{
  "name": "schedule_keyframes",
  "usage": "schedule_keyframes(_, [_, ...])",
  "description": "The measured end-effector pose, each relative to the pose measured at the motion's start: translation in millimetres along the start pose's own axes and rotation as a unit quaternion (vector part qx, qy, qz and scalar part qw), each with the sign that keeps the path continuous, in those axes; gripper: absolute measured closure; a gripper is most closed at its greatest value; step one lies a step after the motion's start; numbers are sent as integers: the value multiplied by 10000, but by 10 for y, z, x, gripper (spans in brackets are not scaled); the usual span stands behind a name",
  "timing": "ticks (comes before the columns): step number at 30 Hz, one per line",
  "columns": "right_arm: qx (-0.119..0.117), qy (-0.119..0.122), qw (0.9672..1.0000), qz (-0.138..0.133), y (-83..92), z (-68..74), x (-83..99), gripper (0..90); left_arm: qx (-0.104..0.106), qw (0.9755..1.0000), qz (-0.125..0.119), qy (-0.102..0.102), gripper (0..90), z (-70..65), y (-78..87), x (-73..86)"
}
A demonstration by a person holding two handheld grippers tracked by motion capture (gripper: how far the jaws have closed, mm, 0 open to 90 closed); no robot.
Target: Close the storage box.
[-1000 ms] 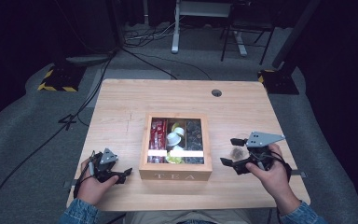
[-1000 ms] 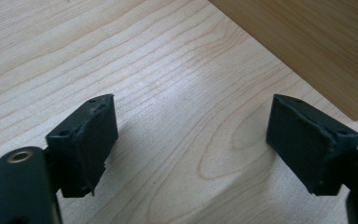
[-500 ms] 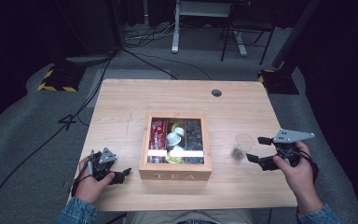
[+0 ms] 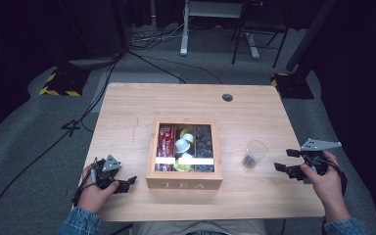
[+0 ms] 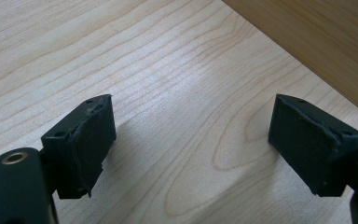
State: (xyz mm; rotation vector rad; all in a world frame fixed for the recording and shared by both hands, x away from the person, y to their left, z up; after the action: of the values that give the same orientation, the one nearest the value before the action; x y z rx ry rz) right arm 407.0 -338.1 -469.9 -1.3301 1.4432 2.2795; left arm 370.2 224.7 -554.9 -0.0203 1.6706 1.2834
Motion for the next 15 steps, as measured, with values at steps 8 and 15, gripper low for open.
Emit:
schedule_keyframes(8, [264,-425,9986,-187,-97,-279,232,194,-3,10000,4,-7,150,2,-1,0])
schedule_keyframes(15, [339,-477,9982,-127,-216,-406,391,196,-10,10000,0,-5,150,2,-1,-1])
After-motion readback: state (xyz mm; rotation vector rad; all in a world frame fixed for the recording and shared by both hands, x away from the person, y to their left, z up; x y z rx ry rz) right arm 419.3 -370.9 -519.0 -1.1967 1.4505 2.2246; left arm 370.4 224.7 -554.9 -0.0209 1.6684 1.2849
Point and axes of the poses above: each handheld gripper's, and its own axes: y roughly backward along the jaws, x roughly out of its underside, z roughly to its left, the point moved 7 cm from there along -y, roughly forward along the jaws, and after that the axes turned 6 degrees about -y, right-handed, at the moved point
